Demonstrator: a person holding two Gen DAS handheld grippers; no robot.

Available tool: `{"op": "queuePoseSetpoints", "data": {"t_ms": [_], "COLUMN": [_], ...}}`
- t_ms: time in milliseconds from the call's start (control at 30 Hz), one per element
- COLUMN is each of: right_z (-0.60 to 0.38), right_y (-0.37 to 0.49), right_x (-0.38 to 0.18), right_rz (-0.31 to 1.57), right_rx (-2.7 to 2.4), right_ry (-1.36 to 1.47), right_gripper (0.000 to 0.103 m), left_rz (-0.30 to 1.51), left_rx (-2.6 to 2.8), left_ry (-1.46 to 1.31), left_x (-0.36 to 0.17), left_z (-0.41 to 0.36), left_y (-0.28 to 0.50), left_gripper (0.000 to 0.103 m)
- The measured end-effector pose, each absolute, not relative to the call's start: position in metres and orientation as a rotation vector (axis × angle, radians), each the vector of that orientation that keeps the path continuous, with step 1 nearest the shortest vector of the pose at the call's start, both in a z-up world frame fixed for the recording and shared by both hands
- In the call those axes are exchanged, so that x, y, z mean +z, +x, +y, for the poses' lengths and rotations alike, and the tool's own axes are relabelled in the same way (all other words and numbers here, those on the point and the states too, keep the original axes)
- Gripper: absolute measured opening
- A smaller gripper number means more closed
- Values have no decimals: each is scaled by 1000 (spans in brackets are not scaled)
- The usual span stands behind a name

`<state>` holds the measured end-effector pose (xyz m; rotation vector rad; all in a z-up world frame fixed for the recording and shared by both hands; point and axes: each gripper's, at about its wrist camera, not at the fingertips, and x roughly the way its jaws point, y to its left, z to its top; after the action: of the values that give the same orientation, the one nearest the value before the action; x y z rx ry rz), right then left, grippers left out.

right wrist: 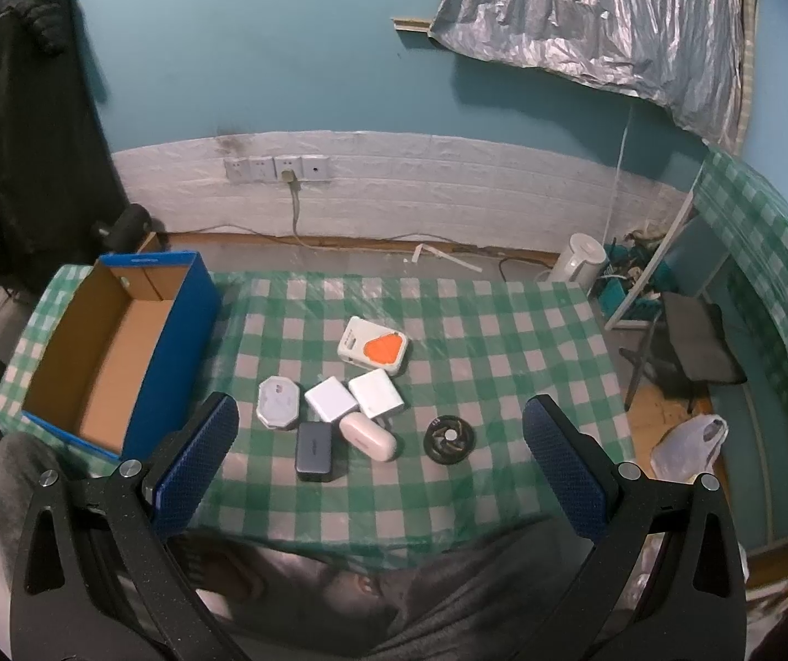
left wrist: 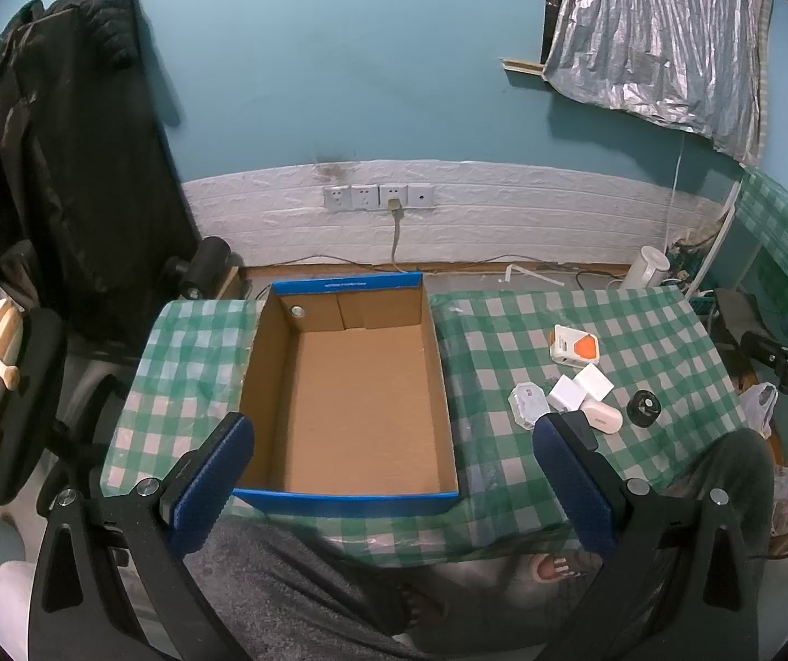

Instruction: Organize rigid objects

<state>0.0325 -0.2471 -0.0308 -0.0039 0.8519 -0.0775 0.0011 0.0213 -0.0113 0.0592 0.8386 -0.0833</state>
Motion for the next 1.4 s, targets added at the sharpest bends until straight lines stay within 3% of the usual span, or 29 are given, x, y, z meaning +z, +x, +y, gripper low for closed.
{"op": "queuePoseSetpoints", "data": {"t_ms": [467, 800, 1400], "right_z": [-257, -295, -324], "right_y": [25, 63, 146], "right_x": [-41, -46, -155], "right_rz": [871, 984, 1289], "right_rx": [-62, -6, 4], "right_ry": [-3, 30, 72], "right_gripper": [102, 102, 101], "left_rz": [871, 979, 1339], "left_rx": [-52, -20, -27], "left_ry": [62, 98, -11], "left_x": [-22, -48, -157], "left_z": [41, 85, 165], "left_y": [17, 58, 128], "left_gripper": [102, 102, 100]}}
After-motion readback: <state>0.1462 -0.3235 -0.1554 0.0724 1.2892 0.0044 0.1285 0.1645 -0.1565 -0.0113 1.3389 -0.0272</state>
